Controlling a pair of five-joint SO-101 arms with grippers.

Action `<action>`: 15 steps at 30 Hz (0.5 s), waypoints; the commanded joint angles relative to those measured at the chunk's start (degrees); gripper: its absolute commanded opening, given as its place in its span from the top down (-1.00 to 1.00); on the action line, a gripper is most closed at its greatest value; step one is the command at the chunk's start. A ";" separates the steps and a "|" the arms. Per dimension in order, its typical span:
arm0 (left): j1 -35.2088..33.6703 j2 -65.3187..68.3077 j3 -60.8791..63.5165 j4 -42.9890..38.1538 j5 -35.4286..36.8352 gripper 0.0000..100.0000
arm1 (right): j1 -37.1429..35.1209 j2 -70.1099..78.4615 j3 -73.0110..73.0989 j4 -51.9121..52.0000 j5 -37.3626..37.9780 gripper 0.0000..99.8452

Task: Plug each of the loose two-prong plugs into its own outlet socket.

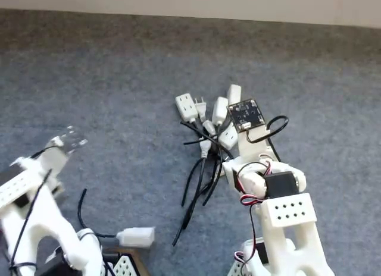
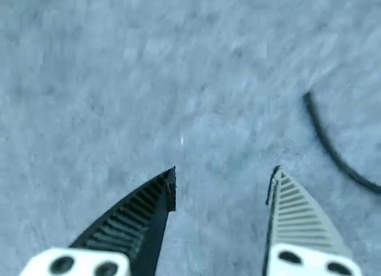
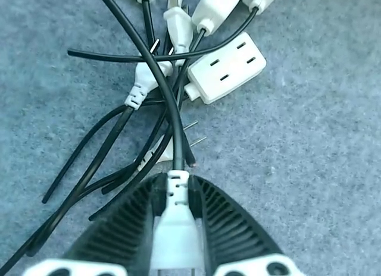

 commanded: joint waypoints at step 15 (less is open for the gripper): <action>-0.48 -0.75 0.66 21.80 -16.18 0.39 | -4.26 -1.45 1.54 0.66 0.53 0.99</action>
